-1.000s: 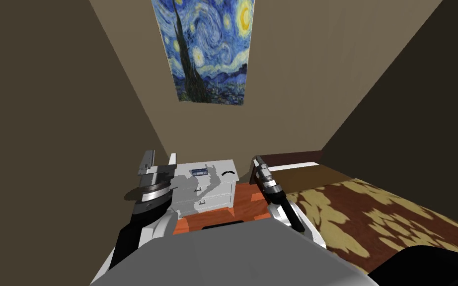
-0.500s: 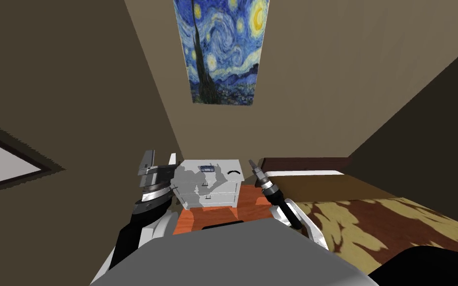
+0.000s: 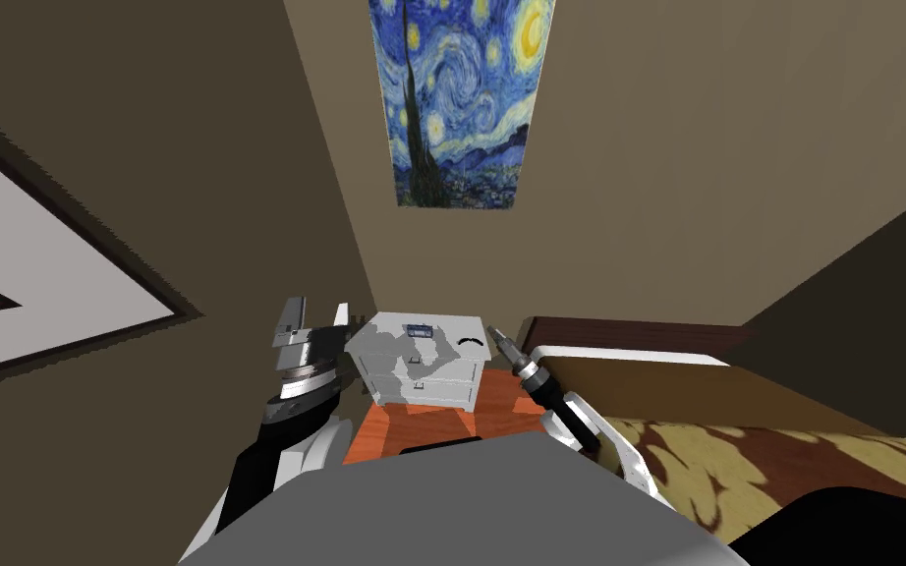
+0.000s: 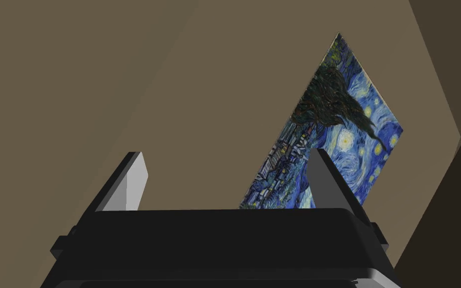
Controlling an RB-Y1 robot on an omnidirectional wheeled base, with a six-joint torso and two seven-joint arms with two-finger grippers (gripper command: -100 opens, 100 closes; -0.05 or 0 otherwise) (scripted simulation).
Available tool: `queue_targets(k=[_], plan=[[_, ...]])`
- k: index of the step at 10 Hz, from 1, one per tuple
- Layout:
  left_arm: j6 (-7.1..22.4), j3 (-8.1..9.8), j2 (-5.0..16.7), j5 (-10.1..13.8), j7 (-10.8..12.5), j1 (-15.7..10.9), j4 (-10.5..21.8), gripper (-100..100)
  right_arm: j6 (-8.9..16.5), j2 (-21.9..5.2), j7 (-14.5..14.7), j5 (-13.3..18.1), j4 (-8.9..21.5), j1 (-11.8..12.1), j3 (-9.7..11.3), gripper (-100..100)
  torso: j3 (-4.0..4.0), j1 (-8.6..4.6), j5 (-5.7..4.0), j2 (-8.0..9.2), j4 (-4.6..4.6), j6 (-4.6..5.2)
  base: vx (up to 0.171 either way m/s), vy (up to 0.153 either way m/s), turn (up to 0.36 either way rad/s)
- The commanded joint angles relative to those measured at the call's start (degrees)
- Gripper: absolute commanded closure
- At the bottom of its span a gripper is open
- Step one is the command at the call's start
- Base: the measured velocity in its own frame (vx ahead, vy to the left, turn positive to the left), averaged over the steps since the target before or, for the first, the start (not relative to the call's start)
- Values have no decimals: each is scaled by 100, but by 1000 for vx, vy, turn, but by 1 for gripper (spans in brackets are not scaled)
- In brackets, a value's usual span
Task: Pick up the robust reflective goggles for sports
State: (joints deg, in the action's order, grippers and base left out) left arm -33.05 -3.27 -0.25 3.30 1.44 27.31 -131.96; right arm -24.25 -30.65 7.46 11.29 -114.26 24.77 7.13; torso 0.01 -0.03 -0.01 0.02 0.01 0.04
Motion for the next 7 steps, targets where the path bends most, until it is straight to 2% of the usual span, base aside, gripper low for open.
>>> queue_targets(k=[1,2,3,4,5,6,7], plan=[[0,0,0,0,0,0,0,0,21,-286,136,125,186,-39,118,-100,0,0,0,0,0,0,-8,11,261],[0,-1,0,0,0,-1,0,0,21,-344,136,125,186,-39,118,-100,-1,2,0,-1,0,-5,-5,5,148],[0,0,0,0,0,0,0,0,25,-554,266,227,371,-69,230,-100,-1,0,0,-1,0,0,-4,10,220],[0,0,0,0,0,-1,0,0,25,-627,266,227,371,-69,230,-100,-1,1,0,-2,0,-3,-2,5,163],[0,0,0,0,0,0,0,0,27,-864,404,321,564,-96,348,-100,-2,0,0,-3,0,0,0,11,333],[0,0,0,0,0,-1,0,0,27,-916,404,321,564,-96,348,-100,-2,2,0,-4,-1,-5,2,2,146],[0,0,0,0,0,0,0,0,28,-1160,550,406,762,-120,472,-100,-3,-1,0,-5,-1,1,5,9,226]])
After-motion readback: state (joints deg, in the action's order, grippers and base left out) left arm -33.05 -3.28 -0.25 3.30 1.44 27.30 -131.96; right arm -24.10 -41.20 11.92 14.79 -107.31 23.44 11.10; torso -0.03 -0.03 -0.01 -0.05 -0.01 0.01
